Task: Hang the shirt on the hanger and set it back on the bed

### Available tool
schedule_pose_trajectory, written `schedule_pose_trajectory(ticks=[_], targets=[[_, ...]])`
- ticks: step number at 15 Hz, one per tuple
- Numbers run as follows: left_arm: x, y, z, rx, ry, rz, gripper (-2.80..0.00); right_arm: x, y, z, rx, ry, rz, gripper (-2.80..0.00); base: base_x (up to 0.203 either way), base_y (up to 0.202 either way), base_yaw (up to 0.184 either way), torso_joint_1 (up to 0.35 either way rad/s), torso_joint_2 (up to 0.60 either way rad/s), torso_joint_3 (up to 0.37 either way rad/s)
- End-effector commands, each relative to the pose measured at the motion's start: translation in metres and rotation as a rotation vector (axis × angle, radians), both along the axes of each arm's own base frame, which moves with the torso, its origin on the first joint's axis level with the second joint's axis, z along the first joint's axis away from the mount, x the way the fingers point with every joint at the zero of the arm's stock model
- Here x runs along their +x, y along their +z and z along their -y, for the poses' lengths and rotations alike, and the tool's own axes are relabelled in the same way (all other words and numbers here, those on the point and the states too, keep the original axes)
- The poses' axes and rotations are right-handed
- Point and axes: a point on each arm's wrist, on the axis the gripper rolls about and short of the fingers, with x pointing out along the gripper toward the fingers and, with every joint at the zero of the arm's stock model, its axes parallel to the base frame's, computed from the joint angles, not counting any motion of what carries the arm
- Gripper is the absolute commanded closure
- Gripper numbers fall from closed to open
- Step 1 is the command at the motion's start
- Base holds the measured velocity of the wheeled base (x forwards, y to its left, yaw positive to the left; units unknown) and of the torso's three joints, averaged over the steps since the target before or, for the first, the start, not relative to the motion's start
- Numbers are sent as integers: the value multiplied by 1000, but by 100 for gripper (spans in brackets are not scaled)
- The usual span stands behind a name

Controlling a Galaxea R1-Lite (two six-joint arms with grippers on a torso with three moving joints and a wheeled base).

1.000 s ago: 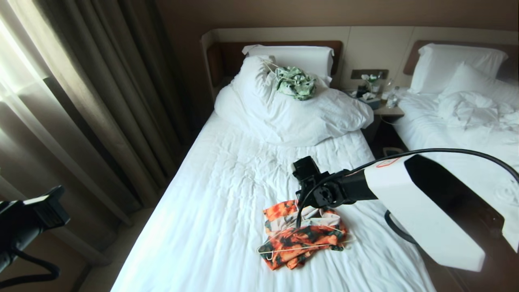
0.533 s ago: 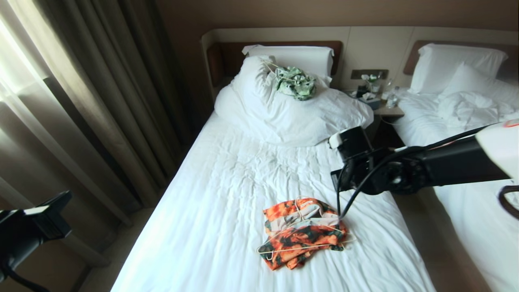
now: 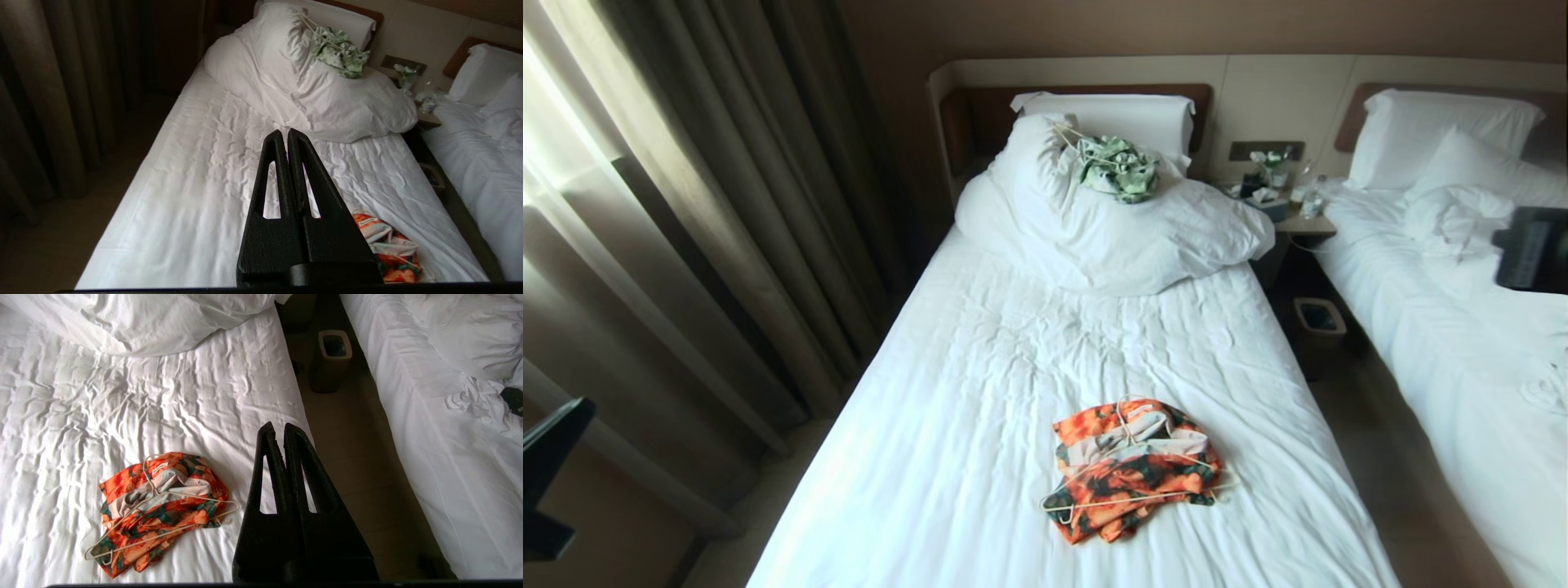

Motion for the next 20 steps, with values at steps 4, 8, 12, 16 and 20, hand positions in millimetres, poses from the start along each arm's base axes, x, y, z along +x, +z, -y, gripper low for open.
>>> schedule_pose_trajectory(ticks=[4,8,12,16,20], targets=[[-78,8,23,-88,-198,68,0,-146,-25,48,53,-35,157,0,0,0,0,0,0,0],[-80,11,22,-106,-263,-4,0,-185,-58,59,41,-126,161,0,0,0,0,0,0,0],[-82,9,21,-43,-302,-46,0,-206,-99,61,14,-147,106,0,0,0,0,0,0,0],[-97,-20,19,80,-276,-34,0,-213,-135,60,68,-46,88,0,0,0,0,0,0,0],[-103,-54,18,229,-229,-51,0,-203,-169,57,80,0,-39,0,0,0,0,0,0,0]])
